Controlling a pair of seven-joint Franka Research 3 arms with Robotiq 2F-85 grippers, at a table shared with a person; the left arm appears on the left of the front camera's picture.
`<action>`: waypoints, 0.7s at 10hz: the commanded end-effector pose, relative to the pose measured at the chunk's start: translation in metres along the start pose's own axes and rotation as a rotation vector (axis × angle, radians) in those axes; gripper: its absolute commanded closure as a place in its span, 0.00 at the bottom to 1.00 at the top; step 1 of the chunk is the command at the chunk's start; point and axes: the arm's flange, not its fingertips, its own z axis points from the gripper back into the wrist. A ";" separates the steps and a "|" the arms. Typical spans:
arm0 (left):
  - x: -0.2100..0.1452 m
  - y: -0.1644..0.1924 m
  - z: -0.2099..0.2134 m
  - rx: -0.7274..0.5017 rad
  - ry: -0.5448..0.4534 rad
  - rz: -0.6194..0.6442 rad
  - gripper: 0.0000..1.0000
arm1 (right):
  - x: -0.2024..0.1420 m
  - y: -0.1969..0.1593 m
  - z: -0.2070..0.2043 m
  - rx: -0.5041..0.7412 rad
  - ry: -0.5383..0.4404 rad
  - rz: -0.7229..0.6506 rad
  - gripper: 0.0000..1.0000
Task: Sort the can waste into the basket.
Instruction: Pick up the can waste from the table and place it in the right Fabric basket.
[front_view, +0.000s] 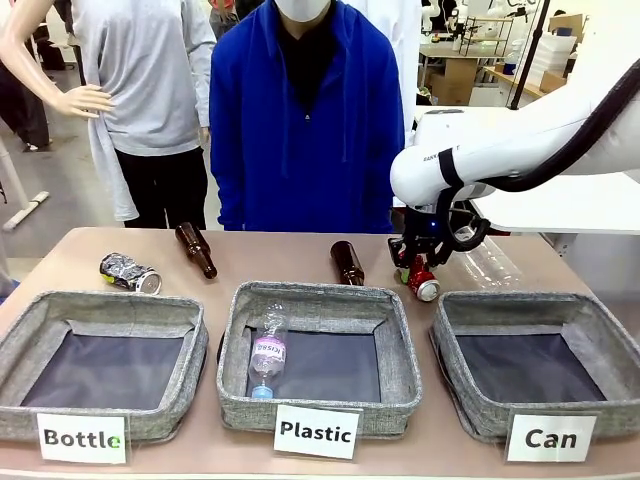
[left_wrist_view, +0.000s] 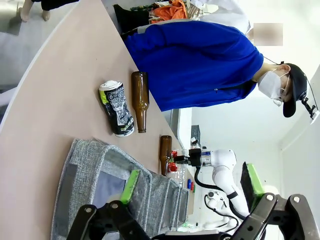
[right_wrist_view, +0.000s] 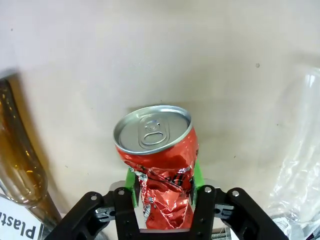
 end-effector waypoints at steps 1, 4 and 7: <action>-0.002 0.000 0.002 -0.011 0.006 -0.019 0.00 | 0.007 0.000 0.001 -0.052 0.012 -0.036 1.00; -0.002 0.000 0.002 -0.011 0.006 -0.019 0.00 | 0.000 -0.001 0.020 0.001 -0.013 0.006 1.00; -0.002 0.000 0.002 -0.011 0.006 -0.019 0.00 | -0.049 -0.007 0.113 0.045 -0.135 0.149 1.00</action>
